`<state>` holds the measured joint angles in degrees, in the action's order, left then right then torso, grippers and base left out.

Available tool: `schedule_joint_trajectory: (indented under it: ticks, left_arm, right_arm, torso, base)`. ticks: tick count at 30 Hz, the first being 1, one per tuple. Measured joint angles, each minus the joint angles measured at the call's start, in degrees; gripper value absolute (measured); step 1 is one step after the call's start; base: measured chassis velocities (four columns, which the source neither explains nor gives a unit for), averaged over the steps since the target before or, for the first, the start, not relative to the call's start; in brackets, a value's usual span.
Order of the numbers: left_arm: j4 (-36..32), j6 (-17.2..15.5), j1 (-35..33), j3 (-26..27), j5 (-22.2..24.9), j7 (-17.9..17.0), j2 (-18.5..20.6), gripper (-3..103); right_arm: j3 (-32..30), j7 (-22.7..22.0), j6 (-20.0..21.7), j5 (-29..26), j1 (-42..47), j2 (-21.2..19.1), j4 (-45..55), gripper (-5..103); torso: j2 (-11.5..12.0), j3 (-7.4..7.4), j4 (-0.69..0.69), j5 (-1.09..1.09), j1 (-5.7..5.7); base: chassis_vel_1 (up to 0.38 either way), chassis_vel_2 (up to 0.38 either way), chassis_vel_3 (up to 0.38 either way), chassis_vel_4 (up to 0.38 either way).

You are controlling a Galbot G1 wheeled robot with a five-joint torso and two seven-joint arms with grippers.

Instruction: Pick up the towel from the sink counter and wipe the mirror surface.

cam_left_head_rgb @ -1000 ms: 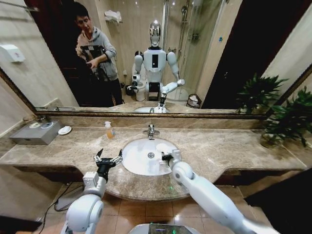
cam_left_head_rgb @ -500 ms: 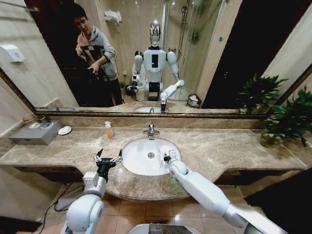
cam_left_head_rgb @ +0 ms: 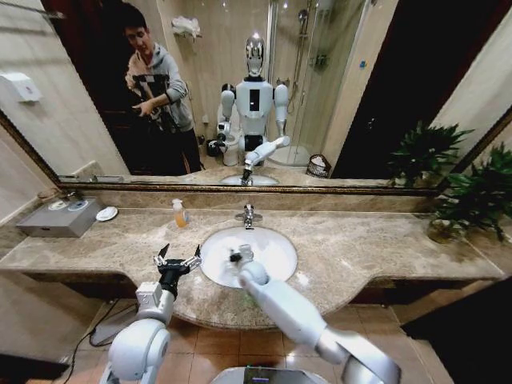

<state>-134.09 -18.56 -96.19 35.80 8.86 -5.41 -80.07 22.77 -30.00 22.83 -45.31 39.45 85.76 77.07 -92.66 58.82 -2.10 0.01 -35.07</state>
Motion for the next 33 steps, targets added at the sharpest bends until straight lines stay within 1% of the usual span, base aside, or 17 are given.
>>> schedule_joint_trajectory:
  ticks: [2,3,9,11,13,15,16,17,18,19,20,21,23,24,27,31,33]
  left_arm:
    - [0.00,0.00,0.00,-0.01,0.00,0.00,0.00,100]
    - [0.00,0.00,0.00,-0.01,0.00,0.00,0.00,100]
    - [0.00,0.00,0.00,-0.01,0.00,0.00,0.00,100]
    - [0.00,0.00,0.01,-0.02,0.00,0.01,-0.01,100]
    - [0.00,0.00,0.00,-0.01,0.00,0.01,-0.01,100]
    - [0.00,0.00,-0.01,0.00,0.00,-0.01,0.01,100]
    - [0.00,0.00,-0.01,0.00,0.00,-0.01,0.01,100]
    - [0.00,0.00,-0.01,0.01,0.00,-0.01,0.01,100]
    - [0.00,0.00,0.01,-0.01,0.00,0.00,0.01,100]
    - [0.00,0.00,0.02,-0.04,0.01,0.03,0.00,100]
    - [0.00,0.00,0.02,-0.04,0.01,0.02,0.01,100]
    - [0.00,0.00,0.02,-0.04,0.01,0.02,0.01,100]
    - [0.00,0.00,-0.01,-0.01,0.00,0.00,-0.01,100]
    - [0.00,0.00,0.00,-0.01,0.00,0.00,-0.01,100]
    - [0.00,0.00,0.01,-0.02,0.00,0.01,-0.01,100]
    - [0.00,0.00,0.00,-0.01,0.00,0.01,-0.01,100]
    - [0.00,0.00,0.00,-0.01,0.00,0.00,-0.01,100]
  right_arm:
    - [-2.58,0.31,-0.18,1.11,1.39,-3.36,-0.25,15]
    - [-2.58,0.31,-0.18,1.11,1.39,-3.36,-0.25,15]
    - [-8.02,1.36,-0.78,4.25,3.12,-15.25,0.05,15]
    - [-8.81,2.40,-1.05,4.90,3.86,-17.23,0.60,15]
    - [-9.08,2.88,-1.40,5.58,4.30,-17.02,0.12,15]
    - [-9.38,3.71,-2.38,7.46,4.68,-15.00,-1.51,15]
    - [-9.38,3.71,-2.38,7.46,4.68,-15.00,-1.51,15]
    - [-9.33,4.36,-3.12,9.02,4.59,-12.46,-3.06,15]
    - [-9.09,4.84,-3.50,9.74,4.38,-10.55,-3.99,15]
    - [-8.08,5.66,-4.13,10.48,3.90,-7.44,-5.46,15]
    - [-7.76,5.94,-4.22,10.62,3.73,-6.58,-5.93,15]
    - [-7.76,5.94,-4.22,10.62,3.73,-6.58,-5.93,15]
    - [-5.13,7.16,-4.40,10.75,2.27,-1.24,-9.52,15]
    - [-3.56,7.29,-4.18,10.17,1.41,0.51,-10.66,15]
    - [-1.03,7.01,-3.26,8.64,0.19,1.57,-11.07,15]
    - [1.70,5.38,-1.63,6.06,-1.52,1.29,-10.13,15]
    - [7.77,1.68,1.91,-0.92,-5.95,-1.62,-7.83,15]
  torso:
    - [0.00,0.00,0.04,-0.02,0.00]
    - [0.00,0.00,0.04,-0.02,0.00]
    - [0.00,0.00,0.08,-0.01,-0.01]
    - [-0.01,-0.01,-0.02,0.05,0.01]
    - [-0.01,-0.01,-0.03,0.03,0.01]
    - [-0.03,-0.04,0.10,-0.07,0.02]
    - [-0.03,-0.04,0.10,-0.07,0.02]
    - [-0.08,-0.08,0.18,-0.21,0.03]
    - [-0.09,-0.10,0.19,-0.20,0.05]
    - [-0.07,-0.08,0.07,-0.07,0.04]
    - [-0.06,-0.07,0.03,0.05,0.03]
    - [-0.06,-0.07,0.03,0.05,0.03]
    - [0.02,0.02,-0.01,-0.02,-0.02]
    - [0.04,0.05,0.01,0.06,-0.04]
    - [0.06,0.07,0.01,-0.05,-0.06]
    - [0.05,0.06,-0.01,0.01,-0.02]
    - [0.03,0.02,0.02,-0.02,0.01]
  base:
    - [0.000,0.000,0.000,0.000]
    - [0.000,0.000,0.000,0.000]
    - [0.000,0.000,0.000,0.000]
    - [0.000,0.000,0.000,0.000]
    - [0.000,0.000,0.000,0.000]
    - [0.000,0.000,0.000,0.000]
    - [0.000,0.000,0.000,0.000]
    - [-0.051,-0.028,-0.034,-0.004]
    - [-0.051,-0.028,-0.039,-0.035]
    - [-0.073,0.021,-0.039,-0.032]
    - [-0.073,0.021,-0.034,-0.032]
    - [-0.073,0.021,-0.034,-0.032]
    - [0.011,0.052,0.072,0.061]
    - [0.000,0.000,0.000,0.000]
    - [0.000,0.000,0.000,0.000]
    - [0.000,0.000,0.000,0.000]
    - [0.000,0.000,0.000,0.000]
